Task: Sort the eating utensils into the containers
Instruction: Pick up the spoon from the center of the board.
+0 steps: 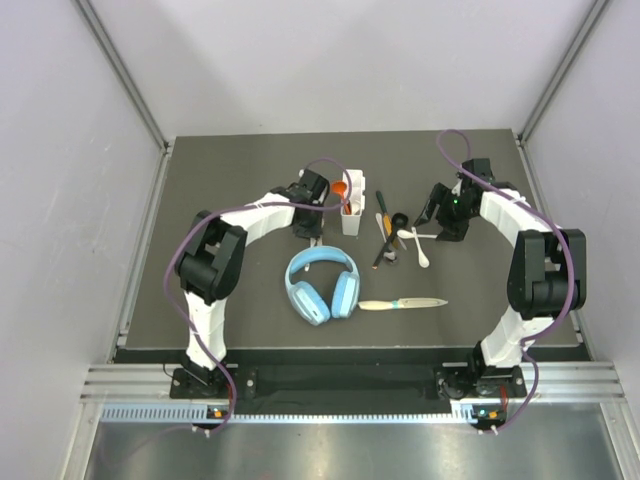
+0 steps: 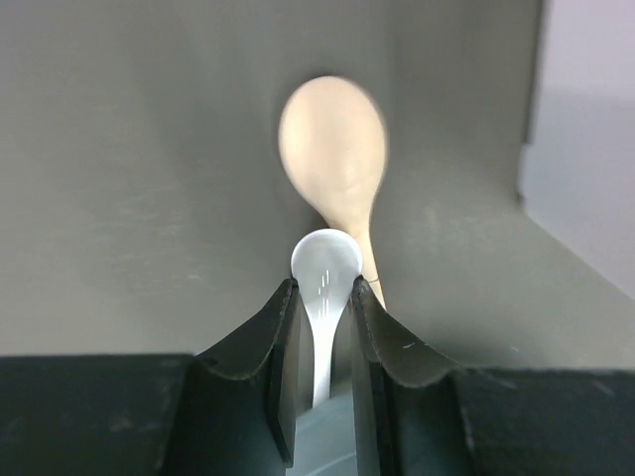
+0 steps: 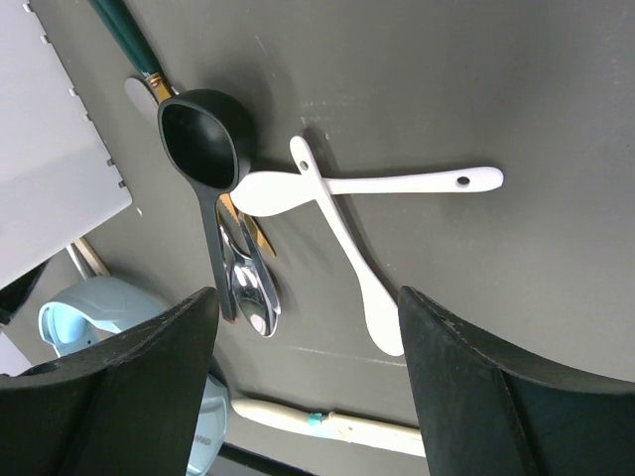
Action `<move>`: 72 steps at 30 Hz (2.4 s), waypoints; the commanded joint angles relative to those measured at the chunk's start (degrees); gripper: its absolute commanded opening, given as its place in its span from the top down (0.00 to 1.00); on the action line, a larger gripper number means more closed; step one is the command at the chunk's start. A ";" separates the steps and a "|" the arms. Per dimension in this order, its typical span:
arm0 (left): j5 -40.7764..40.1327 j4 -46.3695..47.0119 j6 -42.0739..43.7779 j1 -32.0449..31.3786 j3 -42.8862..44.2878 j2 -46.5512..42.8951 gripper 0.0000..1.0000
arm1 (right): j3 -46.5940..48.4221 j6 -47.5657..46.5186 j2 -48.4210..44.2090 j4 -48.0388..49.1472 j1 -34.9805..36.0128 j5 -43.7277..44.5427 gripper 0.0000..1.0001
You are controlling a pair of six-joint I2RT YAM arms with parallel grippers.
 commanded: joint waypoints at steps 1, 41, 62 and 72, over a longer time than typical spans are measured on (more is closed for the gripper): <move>-3.84 -3.40 1.28 2.79 -0.72 -2.01 1.00 | 0.13 -0.58 -0.39 0.71 -0.75 -0.90 0.27; 2.05 -7.44 3.83 7.36 -2.21 -7.64 0.57 | -0.83 -0.58 0.23 0.97 -0.75 -0.99 0.27; -1.90 -6.12 3.74 7.36 -4.94 -5.53 0.59 | 0.57 -1.46 1.81 0.09 -0.75 -1.16 0.27; -2.26 -6.47 4.18 7.36 -3.27 -2.72 0.62 | 0.75 -1.81 2.51 -0.17 -0.75 -0.90 0.27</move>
